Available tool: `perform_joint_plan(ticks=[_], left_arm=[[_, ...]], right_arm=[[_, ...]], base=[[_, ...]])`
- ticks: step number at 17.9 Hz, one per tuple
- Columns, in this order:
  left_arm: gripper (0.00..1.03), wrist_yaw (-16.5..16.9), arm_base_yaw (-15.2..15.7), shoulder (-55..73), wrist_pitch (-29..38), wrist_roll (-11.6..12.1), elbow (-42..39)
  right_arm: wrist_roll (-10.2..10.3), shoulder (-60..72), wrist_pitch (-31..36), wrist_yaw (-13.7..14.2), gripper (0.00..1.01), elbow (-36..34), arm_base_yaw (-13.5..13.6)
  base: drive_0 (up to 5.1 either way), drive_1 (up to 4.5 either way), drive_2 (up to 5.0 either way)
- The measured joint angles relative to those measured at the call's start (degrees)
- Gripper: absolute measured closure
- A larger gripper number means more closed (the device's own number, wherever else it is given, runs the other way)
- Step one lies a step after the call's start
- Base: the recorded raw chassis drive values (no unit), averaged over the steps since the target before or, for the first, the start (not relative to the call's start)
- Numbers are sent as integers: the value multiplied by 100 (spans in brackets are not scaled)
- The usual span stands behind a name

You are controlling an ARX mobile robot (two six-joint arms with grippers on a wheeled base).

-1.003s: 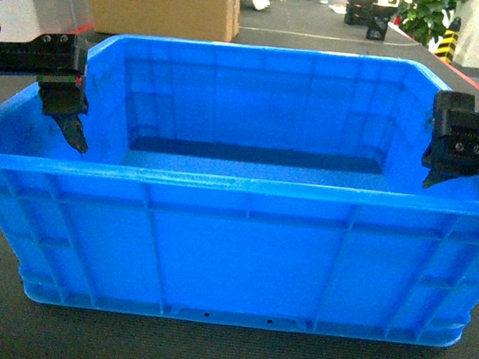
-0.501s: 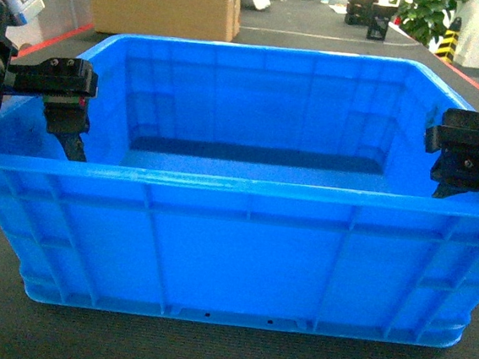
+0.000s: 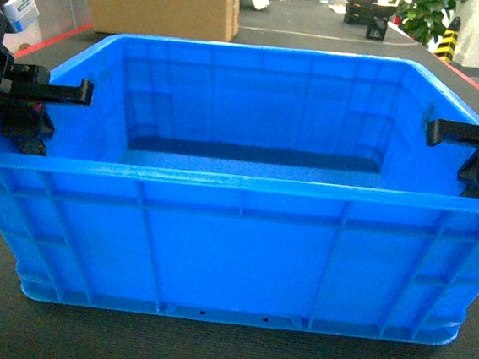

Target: Place box next to blue box on left shelf

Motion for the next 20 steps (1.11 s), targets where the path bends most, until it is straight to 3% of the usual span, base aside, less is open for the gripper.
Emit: perform_joint_plan(ticks=[4, 7, 11, 15, 20], left_arm=[[89, -227, -59, -214, 457, -20, -234], [90, -210, -136, -767, 868, -24, -330], [90, -186, -221, -1259, 1294, -219, -382], [94, 33, -245, -1353, 1281, -216, -490], [94, -2, -262, -1545, 1416, -140, -566]], right_arm=[[26, -280, 70, 57, 94, -92, 175], [7, -833, 387, 269, 94, -184, 236], [-267, -1327, 1032, 682, 94, -219, 323], [-348, -1351, 1165, 734, 94, -348, 317], [-308, -1467, 1231, 702, 94, -391, 304]], base=[[0, 0, 0], [0, 0, 0], [0, 0, 0], [0, 0, 0], [0, 0, 0]])
